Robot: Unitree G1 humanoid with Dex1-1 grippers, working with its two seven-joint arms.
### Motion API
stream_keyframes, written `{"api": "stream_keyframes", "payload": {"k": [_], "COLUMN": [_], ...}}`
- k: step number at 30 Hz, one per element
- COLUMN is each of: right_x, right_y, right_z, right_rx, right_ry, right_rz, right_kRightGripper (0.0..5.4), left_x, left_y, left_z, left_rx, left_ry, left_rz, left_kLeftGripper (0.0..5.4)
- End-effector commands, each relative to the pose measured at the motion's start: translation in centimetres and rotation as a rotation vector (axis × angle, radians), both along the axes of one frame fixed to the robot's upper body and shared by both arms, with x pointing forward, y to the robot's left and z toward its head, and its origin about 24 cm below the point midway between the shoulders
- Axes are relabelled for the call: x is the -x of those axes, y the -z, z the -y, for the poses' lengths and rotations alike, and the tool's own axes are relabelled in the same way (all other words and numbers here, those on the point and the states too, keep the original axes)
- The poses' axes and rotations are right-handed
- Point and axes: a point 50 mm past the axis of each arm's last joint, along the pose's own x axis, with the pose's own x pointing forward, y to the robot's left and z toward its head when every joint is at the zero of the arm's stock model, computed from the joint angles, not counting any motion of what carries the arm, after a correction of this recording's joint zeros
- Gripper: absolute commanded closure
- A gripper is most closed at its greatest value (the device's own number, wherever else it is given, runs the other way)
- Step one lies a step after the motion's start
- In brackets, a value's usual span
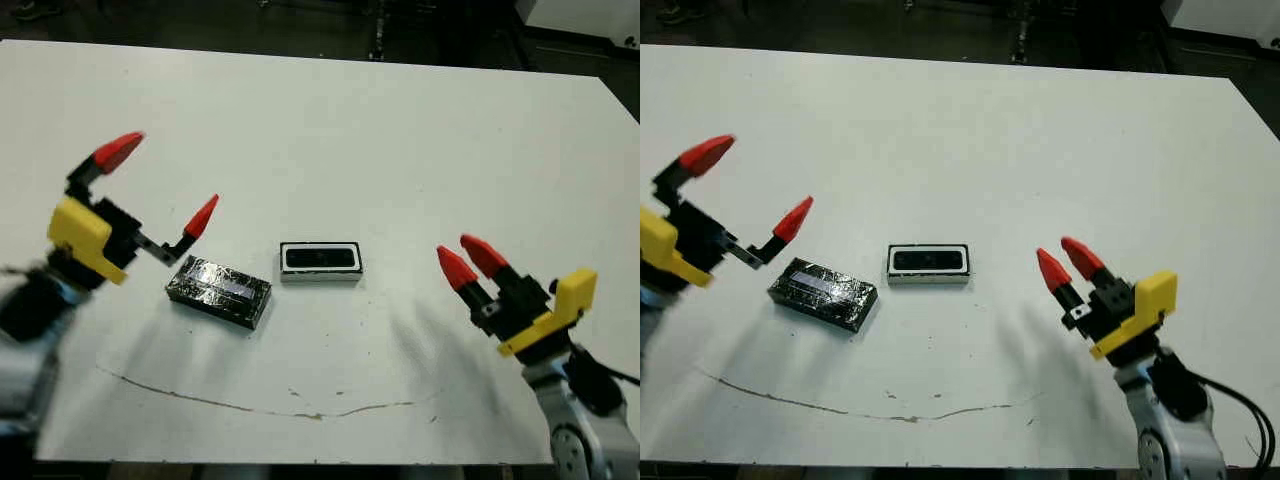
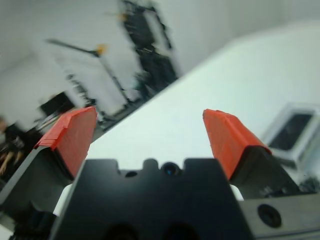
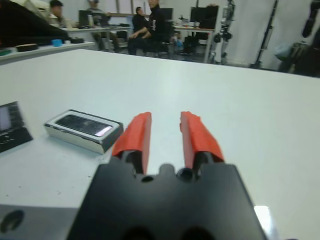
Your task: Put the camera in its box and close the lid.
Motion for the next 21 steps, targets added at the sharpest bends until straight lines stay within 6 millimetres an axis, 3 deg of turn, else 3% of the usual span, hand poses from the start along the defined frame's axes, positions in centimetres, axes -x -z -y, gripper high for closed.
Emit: {"api": "stream_keyframes", "payload": {"k": [1, 7, 13, 21], "right_x": [-0.2, -0.5, -0.4, -0.4], "right_y": [0.0, 0.0, 0.0, 0.0], "right_z": [0.1, -0.1, -0.1, -0.3], "right_rx": [-0.003, 0.002, 0.001, 0.019], "right_ry": [0.037, 0.047, 0.065, 0.076], "right_rz": [0.003, 0.009, 0.004, 0.005], "right_kRightGripper": [4.44, 5.39, 5.39, 5.39], "left_x": [-1.5, -3.2, -4.4, -4.5], "left_y": [-1.4, -1.8, -1.5, -0.3], "left_z": [-0.3, 0.3, 0.9, 2.1], "left_rx": [-0.086, -0.194, -0.302, -0.219], "left_ry": [0.18, 0.423, 0.609, 0.734], "left_rz": [-0.146, -0.306, -0.436, -0.599], "left_kLeftGripper": [0.0, 0.0, 0.0, 0.0]}}
